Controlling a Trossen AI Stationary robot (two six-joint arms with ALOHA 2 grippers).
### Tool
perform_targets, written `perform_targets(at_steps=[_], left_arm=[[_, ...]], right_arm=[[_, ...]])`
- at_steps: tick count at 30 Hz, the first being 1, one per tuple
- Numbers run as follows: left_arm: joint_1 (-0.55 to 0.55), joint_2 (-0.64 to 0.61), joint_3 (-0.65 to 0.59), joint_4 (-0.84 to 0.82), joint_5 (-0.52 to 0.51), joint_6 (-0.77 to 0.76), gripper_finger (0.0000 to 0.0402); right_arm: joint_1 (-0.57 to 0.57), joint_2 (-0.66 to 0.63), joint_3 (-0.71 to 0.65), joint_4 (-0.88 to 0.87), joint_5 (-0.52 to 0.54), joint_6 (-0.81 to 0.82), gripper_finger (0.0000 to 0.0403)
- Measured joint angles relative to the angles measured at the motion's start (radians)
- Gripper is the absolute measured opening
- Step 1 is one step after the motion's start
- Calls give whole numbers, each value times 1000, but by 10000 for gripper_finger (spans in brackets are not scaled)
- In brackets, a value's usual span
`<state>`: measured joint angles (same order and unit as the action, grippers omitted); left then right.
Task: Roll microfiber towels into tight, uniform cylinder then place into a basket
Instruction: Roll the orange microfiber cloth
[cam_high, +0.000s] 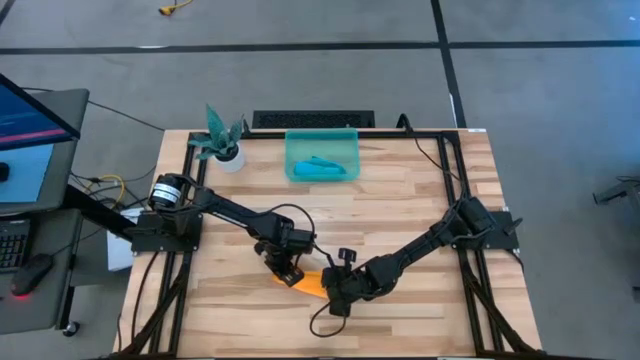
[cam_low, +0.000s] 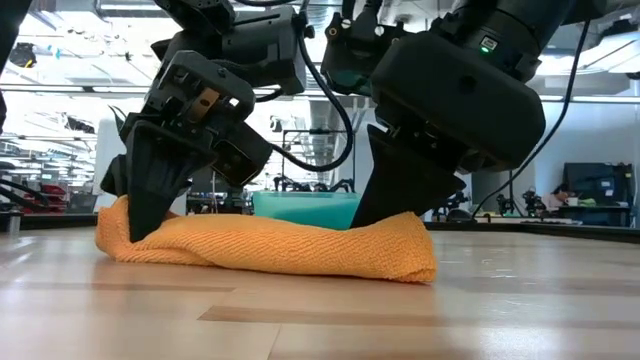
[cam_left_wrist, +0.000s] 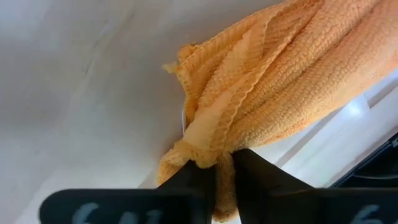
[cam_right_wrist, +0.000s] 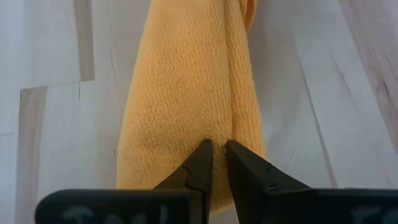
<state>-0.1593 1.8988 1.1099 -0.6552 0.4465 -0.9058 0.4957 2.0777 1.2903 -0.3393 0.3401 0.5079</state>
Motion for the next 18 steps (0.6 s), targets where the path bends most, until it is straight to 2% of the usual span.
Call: perform_targets(at_steps=[9, 13, 18], left_arm=[[0, 0, 0, 0, 3, 167, 96], [-1, 0, 11, -12, 3, 238, 104], [-5, -33, 46, -69, -64, 271, 105]], right_arm=[[0, 2, -1, -6, -4, 0, 71], [0, 2, -1, -6, -6, 0, 71], [0, 3, -2, -7, -6, 0, 71]])
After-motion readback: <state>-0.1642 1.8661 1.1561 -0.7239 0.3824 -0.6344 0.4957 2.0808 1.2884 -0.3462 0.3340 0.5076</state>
